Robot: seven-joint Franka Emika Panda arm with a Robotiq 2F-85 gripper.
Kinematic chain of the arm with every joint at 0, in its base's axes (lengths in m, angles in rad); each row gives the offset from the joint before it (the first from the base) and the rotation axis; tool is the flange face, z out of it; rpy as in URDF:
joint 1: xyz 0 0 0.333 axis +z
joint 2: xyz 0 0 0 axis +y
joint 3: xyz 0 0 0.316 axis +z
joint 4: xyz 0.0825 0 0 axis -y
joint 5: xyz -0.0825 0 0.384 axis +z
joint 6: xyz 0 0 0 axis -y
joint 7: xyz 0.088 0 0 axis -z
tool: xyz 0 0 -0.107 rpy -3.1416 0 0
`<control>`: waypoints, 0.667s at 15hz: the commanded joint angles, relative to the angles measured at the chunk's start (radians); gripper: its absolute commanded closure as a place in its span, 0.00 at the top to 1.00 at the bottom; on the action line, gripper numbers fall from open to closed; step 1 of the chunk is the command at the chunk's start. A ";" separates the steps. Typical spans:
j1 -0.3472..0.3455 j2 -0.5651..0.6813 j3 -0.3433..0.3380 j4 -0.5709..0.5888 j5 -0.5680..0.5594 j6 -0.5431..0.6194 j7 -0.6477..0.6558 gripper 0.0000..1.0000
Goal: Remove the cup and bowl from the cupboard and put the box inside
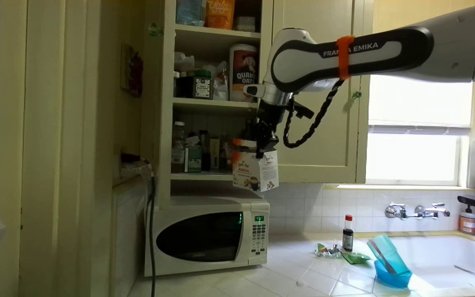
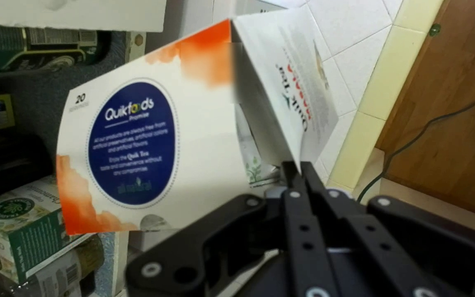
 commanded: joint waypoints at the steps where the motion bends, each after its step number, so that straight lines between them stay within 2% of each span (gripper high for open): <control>1: -0.020 0.075 0.029 0.073 -0.064 0.051 0.118 0.01; 6: -0.006 0.204 0.047 0.257 -0.196 0.011 0.193 0.01; 10: 0.016 0.293 0.074 0.434 -0.191 -0.093 0.150 0.01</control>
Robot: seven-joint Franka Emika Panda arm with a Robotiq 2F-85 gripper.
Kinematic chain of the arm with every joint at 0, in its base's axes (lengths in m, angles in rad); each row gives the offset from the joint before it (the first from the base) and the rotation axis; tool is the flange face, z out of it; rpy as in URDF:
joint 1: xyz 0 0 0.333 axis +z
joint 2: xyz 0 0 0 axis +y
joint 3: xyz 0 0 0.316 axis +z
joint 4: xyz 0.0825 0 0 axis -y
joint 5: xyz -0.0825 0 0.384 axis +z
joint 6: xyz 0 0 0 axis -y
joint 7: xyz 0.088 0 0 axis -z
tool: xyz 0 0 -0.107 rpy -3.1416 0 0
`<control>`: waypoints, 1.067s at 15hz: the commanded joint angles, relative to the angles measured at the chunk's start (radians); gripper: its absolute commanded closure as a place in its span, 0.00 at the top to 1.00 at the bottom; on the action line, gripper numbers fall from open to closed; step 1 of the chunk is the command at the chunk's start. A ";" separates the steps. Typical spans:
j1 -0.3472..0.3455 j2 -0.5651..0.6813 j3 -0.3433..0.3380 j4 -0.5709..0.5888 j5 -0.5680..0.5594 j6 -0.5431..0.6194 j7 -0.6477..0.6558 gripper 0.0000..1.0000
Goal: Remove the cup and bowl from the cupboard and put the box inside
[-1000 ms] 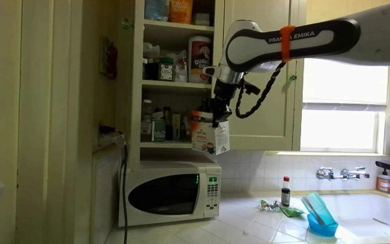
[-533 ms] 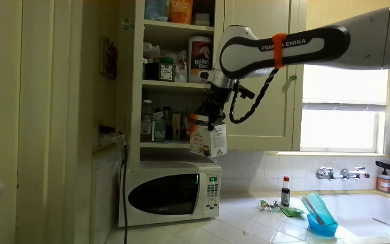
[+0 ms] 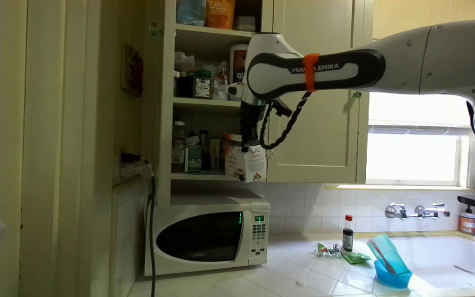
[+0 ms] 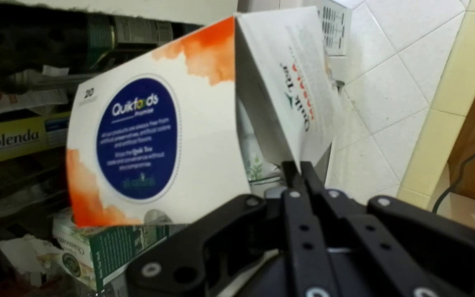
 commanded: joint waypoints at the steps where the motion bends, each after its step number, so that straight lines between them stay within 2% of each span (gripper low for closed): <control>1: 0.018 0.113 0.022 0.220 -0.022 -0.085 -0.020 0.01; 5: 0.016 0.213 0.016 0.383 0.021 -0.151 -0.005 0.01; 6: 0.015 0.137 0.020 0.247 0.007 -0.089 -0.001 0.04; 10: 0.012 0.198 0.016 0.328 0.010 -0.112 -0.001 0.01; 16: 0.028 0.301 -0.001 0.467 -0.033 -0.099 0.101 0.01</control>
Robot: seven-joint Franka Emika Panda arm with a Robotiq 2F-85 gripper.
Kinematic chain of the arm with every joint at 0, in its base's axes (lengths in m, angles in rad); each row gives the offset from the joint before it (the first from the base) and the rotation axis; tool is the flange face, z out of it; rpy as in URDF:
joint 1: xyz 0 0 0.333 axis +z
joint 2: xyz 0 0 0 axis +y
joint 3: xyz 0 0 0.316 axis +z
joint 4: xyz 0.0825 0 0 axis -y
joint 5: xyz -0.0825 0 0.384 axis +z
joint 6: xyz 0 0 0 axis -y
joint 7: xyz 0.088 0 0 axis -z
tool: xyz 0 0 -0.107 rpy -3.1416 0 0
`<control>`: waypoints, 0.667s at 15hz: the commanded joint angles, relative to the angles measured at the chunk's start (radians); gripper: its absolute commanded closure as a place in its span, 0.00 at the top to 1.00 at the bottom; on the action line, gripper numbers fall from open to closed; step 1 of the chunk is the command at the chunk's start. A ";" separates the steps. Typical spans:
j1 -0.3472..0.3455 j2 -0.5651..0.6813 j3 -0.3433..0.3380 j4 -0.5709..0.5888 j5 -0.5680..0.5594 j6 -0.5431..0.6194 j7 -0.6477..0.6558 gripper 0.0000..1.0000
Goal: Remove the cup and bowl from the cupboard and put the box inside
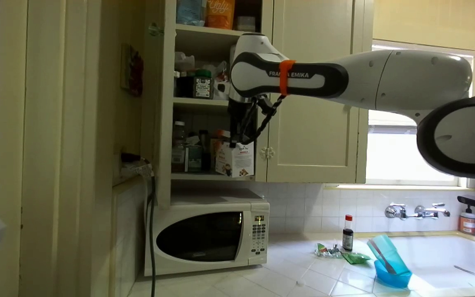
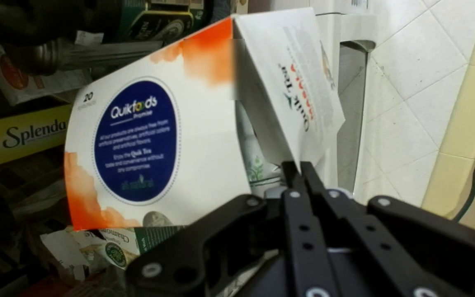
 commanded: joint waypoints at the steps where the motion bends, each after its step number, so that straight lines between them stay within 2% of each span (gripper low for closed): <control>1: 0.013 0.083 -0.020 0.132 -0.037 0.013 0.060 0.01; 7: 0.042 0.208 -0.064 0.299 -0.032 0.006 0.050 0.01; 10: 0.058 0.281 -0.053 0.384 -0.042 -0.001 0.037 0.01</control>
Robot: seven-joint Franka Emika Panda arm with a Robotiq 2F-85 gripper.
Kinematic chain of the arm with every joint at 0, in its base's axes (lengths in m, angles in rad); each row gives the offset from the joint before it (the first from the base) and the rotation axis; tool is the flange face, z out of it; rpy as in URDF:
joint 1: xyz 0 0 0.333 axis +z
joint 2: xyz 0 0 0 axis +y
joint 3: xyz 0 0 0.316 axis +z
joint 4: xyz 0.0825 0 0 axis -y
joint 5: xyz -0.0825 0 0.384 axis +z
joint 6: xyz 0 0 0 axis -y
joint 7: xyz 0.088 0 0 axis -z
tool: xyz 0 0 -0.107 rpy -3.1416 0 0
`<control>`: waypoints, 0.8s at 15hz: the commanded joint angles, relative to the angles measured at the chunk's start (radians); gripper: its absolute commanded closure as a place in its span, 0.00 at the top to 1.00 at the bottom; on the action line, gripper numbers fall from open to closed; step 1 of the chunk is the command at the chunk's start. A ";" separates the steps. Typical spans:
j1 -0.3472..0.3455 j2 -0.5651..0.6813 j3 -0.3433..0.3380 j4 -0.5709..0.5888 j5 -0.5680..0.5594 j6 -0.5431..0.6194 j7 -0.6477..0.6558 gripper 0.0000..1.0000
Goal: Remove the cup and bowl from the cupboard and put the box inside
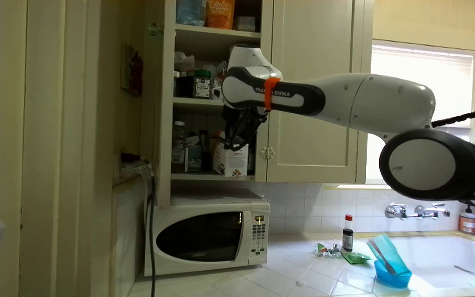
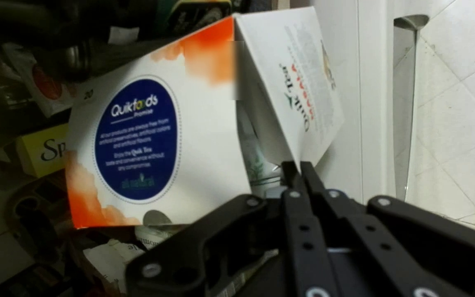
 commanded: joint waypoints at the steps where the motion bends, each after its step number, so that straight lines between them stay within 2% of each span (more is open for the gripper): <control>1: 0.046 0.098 -0.032 0.137 -0.014 0.006 -0.013 0.01; 10: 0.069 0.184 -0.102 0.298 0.007 -0.029 0.017 0.01; 11: 0.067 0.190 -0.108 0.308 0.009 -0.032 0.022 0.29; 12: 0.067 0.195 -0.115 0.317 0.010 -0.036 0.028 0.30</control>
